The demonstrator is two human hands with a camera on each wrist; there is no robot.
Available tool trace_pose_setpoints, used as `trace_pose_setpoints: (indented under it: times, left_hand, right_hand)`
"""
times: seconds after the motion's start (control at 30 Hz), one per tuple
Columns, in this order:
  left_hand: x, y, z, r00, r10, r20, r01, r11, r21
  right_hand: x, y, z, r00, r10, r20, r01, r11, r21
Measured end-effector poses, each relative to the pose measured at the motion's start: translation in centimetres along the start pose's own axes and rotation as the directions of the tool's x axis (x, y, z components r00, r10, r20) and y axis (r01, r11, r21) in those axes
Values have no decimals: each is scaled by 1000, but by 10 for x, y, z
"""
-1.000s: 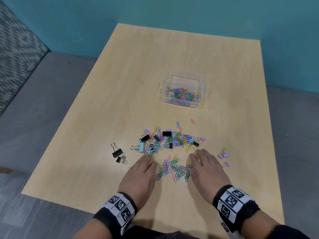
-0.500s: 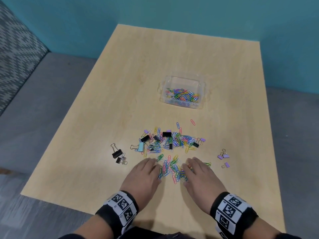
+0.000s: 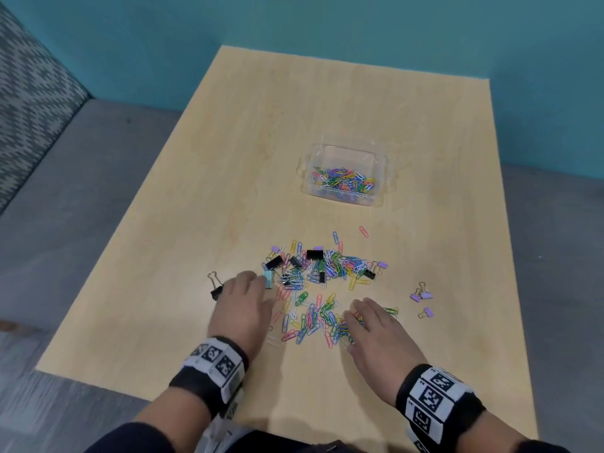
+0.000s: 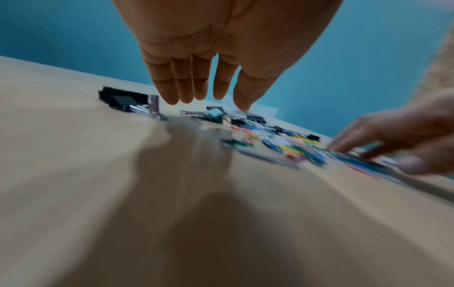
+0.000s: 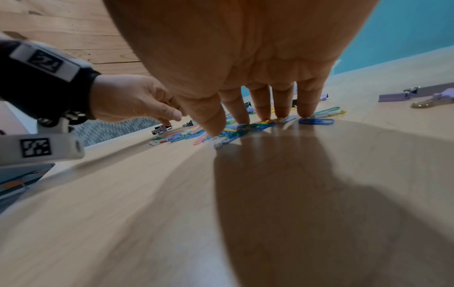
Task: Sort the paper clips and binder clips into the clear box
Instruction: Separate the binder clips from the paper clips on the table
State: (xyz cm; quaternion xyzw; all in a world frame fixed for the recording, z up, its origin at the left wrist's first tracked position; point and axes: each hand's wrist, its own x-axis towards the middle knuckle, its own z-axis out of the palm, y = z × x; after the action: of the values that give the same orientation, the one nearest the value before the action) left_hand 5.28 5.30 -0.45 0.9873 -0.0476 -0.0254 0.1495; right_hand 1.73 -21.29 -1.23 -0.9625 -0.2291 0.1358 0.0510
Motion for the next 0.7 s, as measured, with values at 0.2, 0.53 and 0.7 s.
trace_pose_setpoints:
  times: [0.2, 0.53, 0.7]
  left_hand:
    - [40, -5, -12, 968, -17, 250, -39, 976, 216]
    - [42, -9, -27, 984, -106, 142, 90, 989, 114]
    - [41, -34, -39, 956, -262, 135, 251, 964, 89]
  right_hand:
    - [1, -1, -3, 1000, 9, 3, -10, 1000, 17]
    - [-6, 2, -12, 991, 115, -67, -110, 992, 66]
    - [-15, -3, -6, 986, 159, -40, -155, 984, 82]
